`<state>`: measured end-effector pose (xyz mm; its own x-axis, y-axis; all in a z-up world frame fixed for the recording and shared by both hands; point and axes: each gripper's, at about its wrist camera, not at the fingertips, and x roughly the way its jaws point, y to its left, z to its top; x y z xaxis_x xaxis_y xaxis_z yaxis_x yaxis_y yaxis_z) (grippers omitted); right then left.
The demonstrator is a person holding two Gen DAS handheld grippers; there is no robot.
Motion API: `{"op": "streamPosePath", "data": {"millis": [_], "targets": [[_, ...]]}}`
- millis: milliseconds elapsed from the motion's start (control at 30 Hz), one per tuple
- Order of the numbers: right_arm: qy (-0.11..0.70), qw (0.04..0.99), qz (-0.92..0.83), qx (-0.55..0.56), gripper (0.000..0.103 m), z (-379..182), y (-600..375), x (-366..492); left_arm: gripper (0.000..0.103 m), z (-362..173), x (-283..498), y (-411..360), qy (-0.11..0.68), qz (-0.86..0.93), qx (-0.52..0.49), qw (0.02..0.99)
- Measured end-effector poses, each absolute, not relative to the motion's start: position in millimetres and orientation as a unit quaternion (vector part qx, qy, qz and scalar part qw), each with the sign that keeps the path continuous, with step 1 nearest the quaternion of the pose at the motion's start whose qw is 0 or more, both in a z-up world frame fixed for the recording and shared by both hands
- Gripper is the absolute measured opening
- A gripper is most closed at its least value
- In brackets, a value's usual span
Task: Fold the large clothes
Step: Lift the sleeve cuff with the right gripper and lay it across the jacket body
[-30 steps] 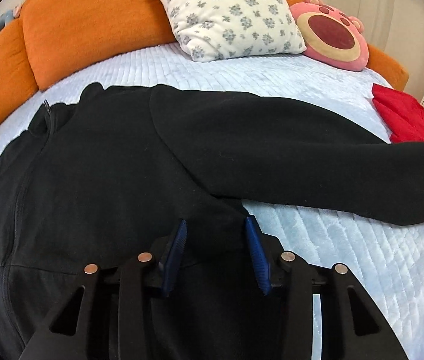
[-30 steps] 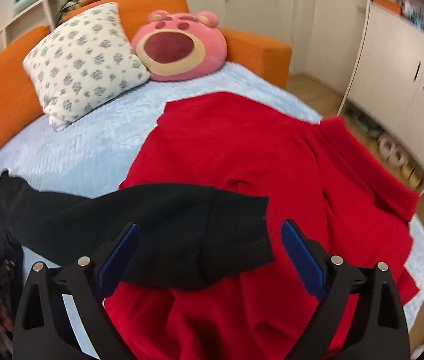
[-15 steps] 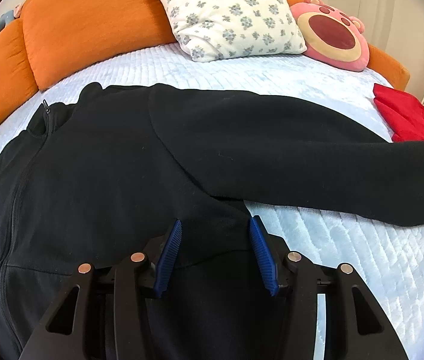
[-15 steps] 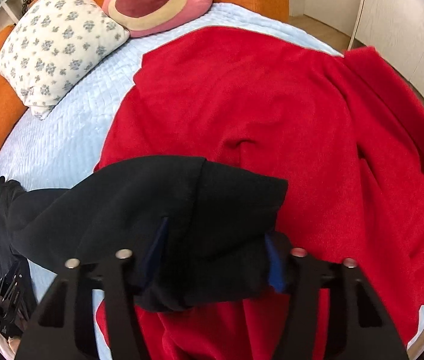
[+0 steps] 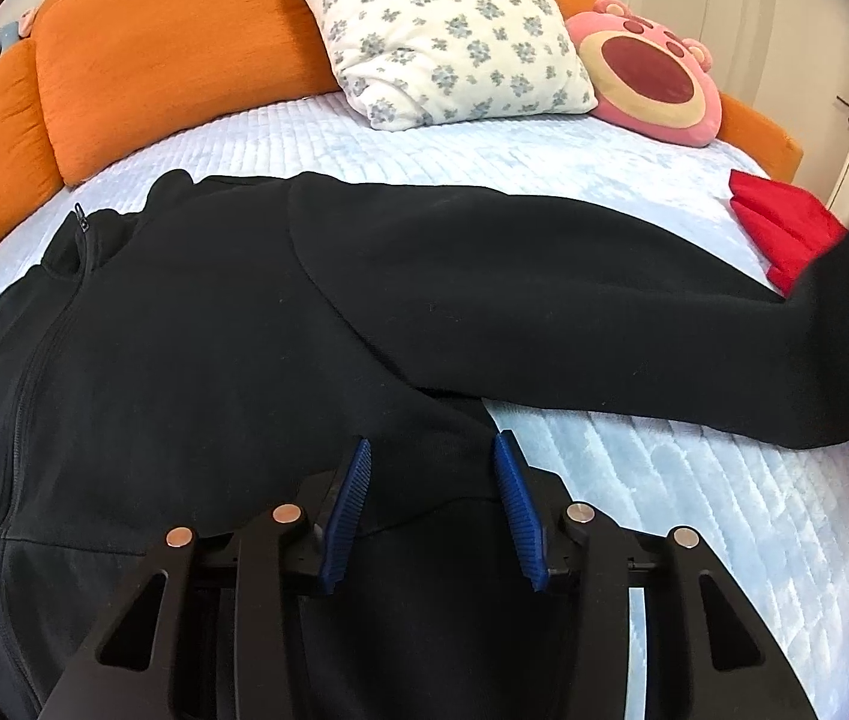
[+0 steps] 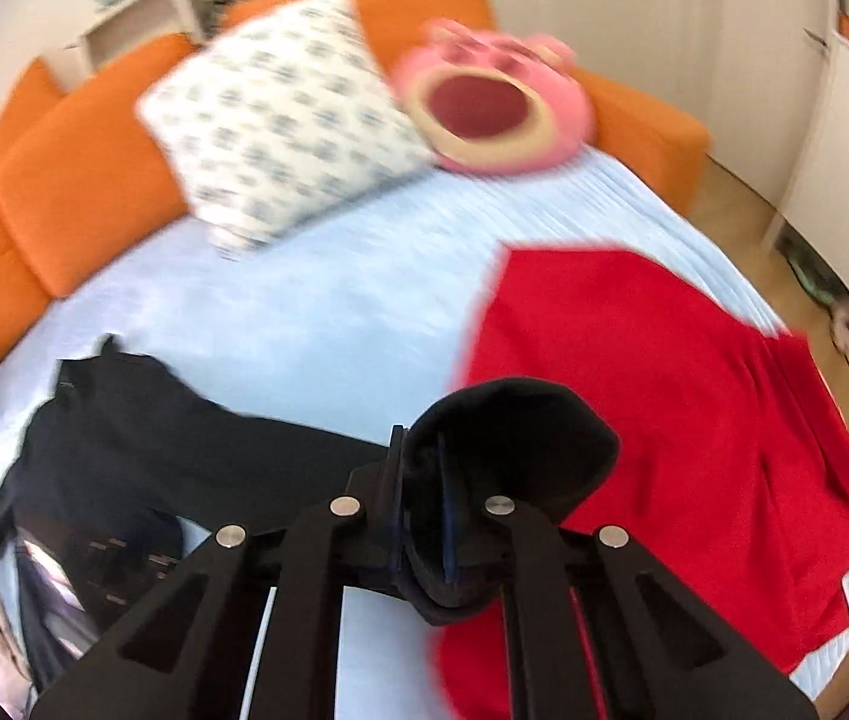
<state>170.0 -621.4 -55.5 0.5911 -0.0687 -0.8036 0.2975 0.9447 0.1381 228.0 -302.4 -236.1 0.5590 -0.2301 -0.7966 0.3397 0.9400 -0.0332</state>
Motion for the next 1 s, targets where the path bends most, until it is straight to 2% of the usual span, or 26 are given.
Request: {"op": "streamPosePath", "data": {"millis": [133,167,200,333,533,667,933,967,1000], "targets": [[0.419,0.902,-0.062,0.081,0.01,-4,-538,211,0.039,-235,225,-298,0.436,-0.163,0.051,0.884],[0.415,0.906,-0.049,0.065,0.01,9,-511,223,0.031,-234,224,-295,0.434,-0.161,0.043,0.886],[0.41,0.909,-0.038,0.054,0.01,18,-488,232,0.028,-234,223,-292,0.435,-0.16,0.035,0.885],[0.395,0.918,0.006,0.001,0.01,60,-379,268,0.026,-236,224,-279,0.446,-0.165,-0.013,0.88],[0.393,0.913,0.1,-0.052,0.01,75,-200,300,0.018,-232,212,-266,0.443,-0.166,-0.042,0.88],[0.406,0.897,0.155,-0.08,0.01,50,-80,314,0.015,-224,194,-259,0.437,-0.167,-0.003,0.884],[0.477,0.849,0.204,-0.101,0.01,-49,43,317,0.016,-223,181,-238,0.447,-0.186,-0.02,0.875],[0.487,0.843,0.204,-0.102,0.01,-63,48,317,0.018,-223,180,-234,0.445,-0.192,-0.031,0.874],[0.492,0.84,0.203,-0.102,0.01,-71,46,316,0.027,-222,180,-228,0.448,-0.202,-0.054,0.869]]}}
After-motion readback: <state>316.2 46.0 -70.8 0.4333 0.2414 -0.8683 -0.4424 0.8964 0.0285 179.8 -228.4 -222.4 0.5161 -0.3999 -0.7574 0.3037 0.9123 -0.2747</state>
